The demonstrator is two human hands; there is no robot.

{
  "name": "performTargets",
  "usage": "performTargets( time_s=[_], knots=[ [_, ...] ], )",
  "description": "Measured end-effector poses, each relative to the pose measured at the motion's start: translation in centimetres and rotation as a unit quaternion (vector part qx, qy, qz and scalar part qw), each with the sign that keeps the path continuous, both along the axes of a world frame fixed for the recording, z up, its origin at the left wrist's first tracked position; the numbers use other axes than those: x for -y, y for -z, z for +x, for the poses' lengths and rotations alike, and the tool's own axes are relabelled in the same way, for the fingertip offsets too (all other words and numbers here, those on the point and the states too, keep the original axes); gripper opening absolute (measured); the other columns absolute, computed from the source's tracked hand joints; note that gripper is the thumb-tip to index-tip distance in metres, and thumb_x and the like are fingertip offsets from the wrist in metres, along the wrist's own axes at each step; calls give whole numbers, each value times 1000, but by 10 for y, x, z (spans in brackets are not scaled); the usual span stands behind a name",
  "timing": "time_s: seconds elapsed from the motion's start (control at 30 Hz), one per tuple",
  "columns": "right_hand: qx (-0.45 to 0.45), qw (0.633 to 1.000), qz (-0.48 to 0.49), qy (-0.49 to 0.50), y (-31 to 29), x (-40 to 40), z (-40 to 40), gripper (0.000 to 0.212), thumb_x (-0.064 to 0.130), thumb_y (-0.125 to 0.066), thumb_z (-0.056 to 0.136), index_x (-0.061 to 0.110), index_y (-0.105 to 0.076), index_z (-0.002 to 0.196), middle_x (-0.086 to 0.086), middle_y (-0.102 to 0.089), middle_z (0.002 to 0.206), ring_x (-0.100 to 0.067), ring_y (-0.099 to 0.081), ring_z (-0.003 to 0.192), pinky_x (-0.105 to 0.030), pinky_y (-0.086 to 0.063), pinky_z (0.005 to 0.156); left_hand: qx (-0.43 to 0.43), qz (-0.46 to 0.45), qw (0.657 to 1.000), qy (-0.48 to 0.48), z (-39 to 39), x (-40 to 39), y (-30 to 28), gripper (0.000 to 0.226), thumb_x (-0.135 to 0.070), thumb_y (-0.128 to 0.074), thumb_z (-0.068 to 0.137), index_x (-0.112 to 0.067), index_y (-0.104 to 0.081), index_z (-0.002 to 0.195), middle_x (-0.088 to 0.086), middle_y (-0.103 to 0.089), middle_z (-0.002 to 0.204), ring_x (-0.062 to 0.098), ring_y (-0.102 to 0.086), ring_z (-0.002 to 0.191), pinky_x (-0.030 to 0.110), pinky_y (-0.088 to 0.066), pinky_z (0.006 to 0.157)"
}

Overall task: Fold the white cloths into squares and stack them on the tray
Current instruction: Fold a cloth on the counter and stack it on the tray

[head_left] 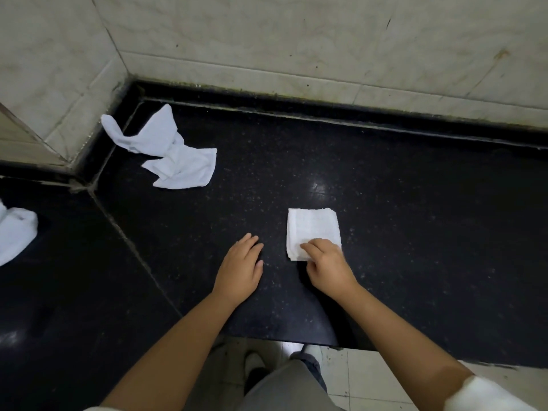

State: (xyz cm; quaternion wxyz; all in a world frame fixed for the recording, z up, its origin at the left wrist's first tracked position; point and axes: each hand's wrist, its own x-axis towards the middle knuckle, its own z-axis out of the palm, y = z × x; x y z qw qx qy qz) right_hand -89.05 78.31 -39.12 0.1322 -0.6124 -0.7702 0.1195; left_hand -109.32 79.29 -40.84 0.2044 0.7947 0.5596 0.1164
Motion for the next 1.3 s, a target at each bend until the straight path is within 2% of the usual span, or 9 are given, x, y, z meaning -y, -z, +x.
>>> performTargets(
  time_s=[0.1, 0.23, 0.4, 0.57, 0.63, 0.77, 1.0, 1.17, 1.3],
  knots=[
    [99, 995, 17, 29, -10, 7, 21, 41, -6, -77, 37, 10, -72, 74, -1, -67, 75, -24, -65, 68, -35, -50, 61, 7, 51, 997, 58, 20, -6, -6, 27, -19, -66, 74, -4, -71, 96, 10, -70, 102, 29, -69, 94, 40, -57, 78],
    [185, 982, -40, 23, -7, 9, 35, 42, 2, -82, 25, 17, -70, 63, 3, -65, 69, -19, -64, 63, -31, -49, 55, -14, 71, 987, 144, 56, -10, -9, 39, -27, -89, 50, -12, -73, 82, 0, -71, 86, 18, -69, 77, 28, -57, 68],
    [239, 971, -11, -12, -8, -4, 41, 17, 8, -71, 43, 21, -65, 51, 6, -60, 56, -15, -59, 54, -25, -32, 67, -55, 62, 988, 128, 72, -21, -3, 35, -37, -88, 50, -15, -69, 70, -4, -66, 74, 14, -65, 71, 26, -55, 63],
    [180, 984, -5, 2, -20, -16, 43, 24, 13, -44, 63, 17, -64, 51, 6, -60, 52, -18, -59, 54, -26, -27, 67, -120, 27, 985, 125, 79, -24, -5, 33, -32, -47, 94, -9, -55, 117, 3, -54, 119, 21, -45, 117, 31, -33, 101],
    [142, 989, -39, -7, -33, -14, 44, 20, 8, -51, 70, 11, -71, 68, -2, -67, 67, -26, -62, 69, -28, -31, 68, -134, 30, 983, 120, 81, -23, -13, 23, -22, -55, 89, -10, -59, 109, 4, -59, 111, 22, -52, 109, 30, -38, 94],
    [150, 986, -70, -11, -58, -1, 67, 24, 9, -45, 83, 6, -67, 94, -9, -66, 95, -28, -56, 94, -28, -31, 74, -100, 129, 975, 148, 97, -20, -23, 33, -7, -86, 38, -17, -65, 61, -5, -60, 61, 15, -59, 58, 20, -49, 53],
    [147, 986, -72, 41, -105, 58, 181, 21, 15, -48, 84, 13, -57, 104, -4, -63, 108, -26, -54, 106, -34, -35, 86, -29, 184, 944, 273, 191, 7, -87, 13, -21, -55, 77, -14, -65, 82, 1, -61, 71, 22, -59, 65, 25, -48, 51],
    [136, 985, -15, 106, -139, 130, 301, 17, 13, -48, 84, 11, -56, 99, -6, -63, 91, -26, -56, 92, -31, -35, 83, -3, 143, 946, 292, 313, 55, -132, 21, -25, -50, 93, -11, -60, 106, 4, -60, 101, 23, -49, 98, 33, -41, 79],
    [111, 982, 13, 152, -167, 191, 396, 7, 9, -49, 79, 15, -52, 76, 6, -44, 68, -19, -43, 78, -27, -31, 70, 11, 209, 915, 344, 419, 93, -161, 9, -17, -68, 78, -9, -66, 83, 7, -64, 80, 27, -58, 74, 36, -51, 57]
  ],
)
